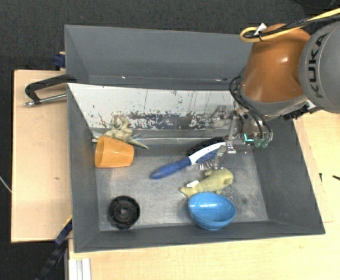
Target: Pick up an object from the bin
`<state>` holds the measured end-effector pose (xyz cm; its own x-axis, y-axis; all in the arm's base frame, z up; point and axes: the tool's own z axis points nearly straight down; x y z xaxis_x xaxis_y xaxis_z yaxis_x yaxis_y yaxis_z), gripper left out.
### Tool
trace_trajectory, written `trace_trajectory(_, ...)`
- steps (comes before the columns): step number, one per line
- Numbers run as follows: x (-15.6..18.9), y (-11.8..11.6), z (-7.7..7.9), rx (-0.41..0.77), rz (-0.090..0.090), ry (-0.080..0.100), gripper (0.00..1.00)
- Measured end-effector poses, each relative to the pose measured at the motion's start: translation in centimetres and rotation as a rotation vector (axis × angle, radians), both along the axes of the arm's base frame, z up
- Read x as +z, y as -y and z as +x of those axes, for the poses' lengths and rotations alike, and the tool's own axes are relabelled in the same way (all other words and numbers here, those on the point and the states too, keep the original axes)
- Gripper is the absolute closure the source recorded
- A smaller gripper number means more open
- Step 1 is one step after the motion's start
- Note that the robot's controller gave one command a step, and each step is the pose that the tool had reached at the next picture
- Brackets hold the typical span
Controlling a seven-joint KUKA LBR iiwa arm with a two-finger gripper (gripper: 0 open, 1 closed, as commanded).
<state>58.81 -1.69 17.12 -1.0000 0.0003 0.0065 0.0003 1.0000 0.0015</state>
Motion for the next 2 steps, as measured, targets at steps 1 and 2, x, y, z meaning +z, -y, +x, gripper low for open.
trace_trajectory(1,-9.69,1.5,0.38,-0.034,0.001,0.01,0.0)
trace_trajectory(2,-9.31,1.5,0.41,-0.032,0.0,0.01,1.0)
